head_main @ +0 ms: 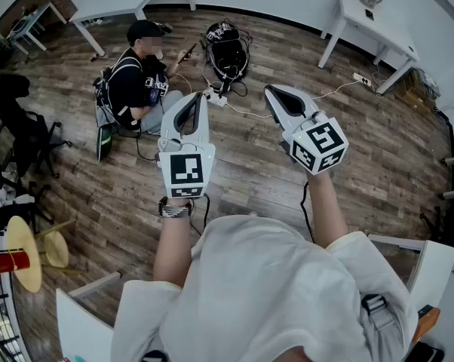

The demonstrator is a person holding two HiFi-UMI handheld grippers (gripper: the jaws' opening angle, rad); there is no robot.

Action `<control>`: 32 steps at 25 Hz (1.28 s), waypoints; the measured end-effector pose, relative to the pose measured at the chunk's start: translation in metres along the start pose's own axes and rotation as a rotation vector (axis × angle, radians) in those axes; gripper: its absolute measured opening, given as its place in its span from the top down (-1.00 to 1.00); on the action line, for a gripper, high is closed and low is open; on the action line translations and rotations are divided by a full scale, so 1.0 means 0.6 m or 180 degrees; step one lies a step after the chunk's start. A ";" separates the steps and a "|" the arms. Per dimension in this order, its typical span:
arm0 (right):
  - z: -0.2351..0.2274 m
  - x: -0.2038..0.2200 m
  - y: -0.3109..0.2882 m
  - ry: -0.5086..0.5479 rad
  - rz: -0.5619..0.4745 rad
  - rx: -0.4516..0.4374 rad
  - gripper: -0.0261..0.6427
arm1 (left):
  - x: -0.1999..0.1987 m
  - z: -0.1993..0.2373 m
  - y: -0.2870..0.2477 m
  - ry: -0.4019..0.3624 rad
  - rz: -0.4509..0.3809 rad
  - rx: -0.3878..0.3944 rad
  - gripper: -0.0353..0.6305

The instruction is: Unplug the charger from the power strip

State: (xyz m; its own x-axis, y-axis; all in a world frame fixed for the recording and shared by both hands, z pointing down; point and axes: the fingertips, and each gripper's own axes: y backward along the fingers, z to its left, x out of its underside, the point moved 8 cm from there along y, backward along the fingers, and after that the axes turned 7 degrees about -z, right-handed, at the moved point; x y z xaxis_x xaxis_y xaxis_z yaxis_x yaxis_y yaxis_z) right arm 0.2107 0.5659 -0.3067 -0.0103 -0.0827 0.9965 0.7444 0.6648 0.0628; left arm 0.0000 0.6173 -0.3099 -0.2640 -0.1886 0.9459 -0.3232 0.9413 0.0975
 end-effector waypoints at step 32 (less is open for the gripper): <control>-0.112 0.050 0.002 -0.0291 -0.0039 -0.0102 0.92 | 0.051 -0.060 -0.079 0.0146 0.0287 -0.0141 0.88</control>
State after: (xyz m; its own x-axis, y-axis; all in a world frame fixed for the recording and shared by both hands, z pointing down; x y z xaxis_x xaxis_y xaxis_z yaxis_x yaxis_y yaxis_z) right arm 0.2563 0.5143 -0.2802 -0.0794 -0.0217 0.9966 0.7647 0.6400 0.0749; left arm 0.0398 0.5769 -0.2748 -0.2480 -0.0905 0.9645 -0.2591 0.9656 0.0240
